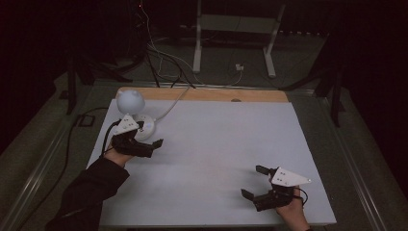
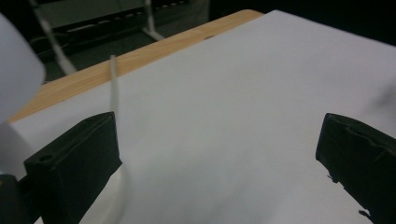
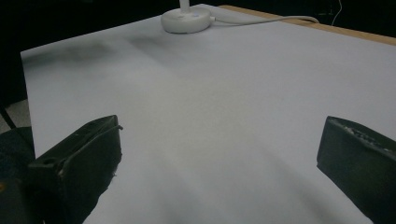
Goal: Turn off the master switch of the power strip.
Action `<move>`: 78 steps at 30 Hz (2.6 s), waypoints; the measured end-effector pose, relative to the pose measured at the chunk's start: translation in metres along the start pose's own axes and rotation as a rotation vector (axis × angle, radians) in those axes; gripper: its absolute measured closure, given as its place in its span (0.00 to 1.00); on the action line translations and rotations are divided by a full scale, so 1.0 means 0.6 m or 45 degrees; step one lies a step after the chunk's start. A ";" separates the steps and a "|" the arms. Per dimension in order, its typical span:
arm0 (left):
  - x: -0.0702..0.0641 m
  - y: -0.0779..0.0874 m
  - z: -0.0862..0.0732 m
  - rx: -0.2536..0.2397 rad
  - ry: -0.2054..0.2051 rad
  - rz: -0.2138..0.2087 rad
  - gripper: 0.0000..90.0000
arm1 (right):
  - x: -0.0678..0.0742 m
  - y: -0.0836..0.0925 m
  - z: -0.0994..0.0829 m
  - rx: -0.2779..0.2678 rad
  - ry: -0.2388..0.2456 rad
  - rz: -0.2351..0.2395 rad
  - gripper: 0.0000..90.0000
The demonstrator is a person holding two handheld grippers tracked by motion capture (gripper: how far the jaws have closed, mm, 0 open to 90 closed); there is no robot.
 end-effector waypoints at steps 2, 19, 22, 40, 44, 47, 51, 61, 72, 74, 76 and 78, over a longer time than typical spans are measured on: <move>0.010 -0.006 0.001 -0.015 0.009 0.044 0.00 | 0.000 0.000 0.000 -0.001 0.001 0.002 0.00; 0.043 -0.060 -0.018 0.000 0.033 0.186 0.11 | 0.000 0.002 0.002 -0.013 -0.003 0.008 0.00; 0.051 -0.064 -0.017 -0.012 0.031 0.227 0.20 | 0.000 0.002 0.003 -0.015 -0.003 0.010 0.00; 0.111 -0.084 -0.027 -0.008 0.022 0.436 0.96 | 0.004 0.002 0.006 -0.025 -0.009 0.027 0.00; 0.119 -0.094 -0.032 0.021 0.013 0.487 1.00 | 0.004 0.003 0.006 -0.029 -0.013 0.029 0.00; 0.123 -0.104 -0.038 0.049 -0.019 0.535 1.00 | 0.003 0.003 0.005 -0.029 -0.014 0.030 0.00; 0.129 -0.114 -0.042 0.063 -0.030 0.568 1.00 | 0.004 0.004 0.006 -0.029 -0.010 0.030 0.00; 0.141 -0.129 -0.054 0.122 -0.102 0.670 1.00 | 0.005 0.003 0.005 -0.026 -0.008 0.034 0.00; 0.148 -0.133 -0.060 0.187 -0.130 0.689 1.00 | 0.006 0.003 0.006 -0.024 -0.002 0.033 0.00; 0.149 -0.132 -0.060 0.192 -0.138 0.691 1.00 | 0.006 0.003 0.006 -0.025 0.002 0.033 0.00; 0.148 -0.132 -0.060 0.198 -0.146 0.690 1.00 | 0.006 0.004 0.006 -0.026 0.001 0.032 0.00; 0.148 -0.132 -0.060 0.211 -0.153 0.693 1.00 | 0.005 0.004 0.006 -0.025 0.001 0.031 0.00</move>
Point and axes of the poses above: each handheld gripper's, and its own axes: y roughly backward along the jaws, z roughly out of its top, x roughly to its left, the point moved 9 cm from there along -y, roughly forward along the jaws, and after that the axes turned 12 degrees about y, right-handed, at the moved point
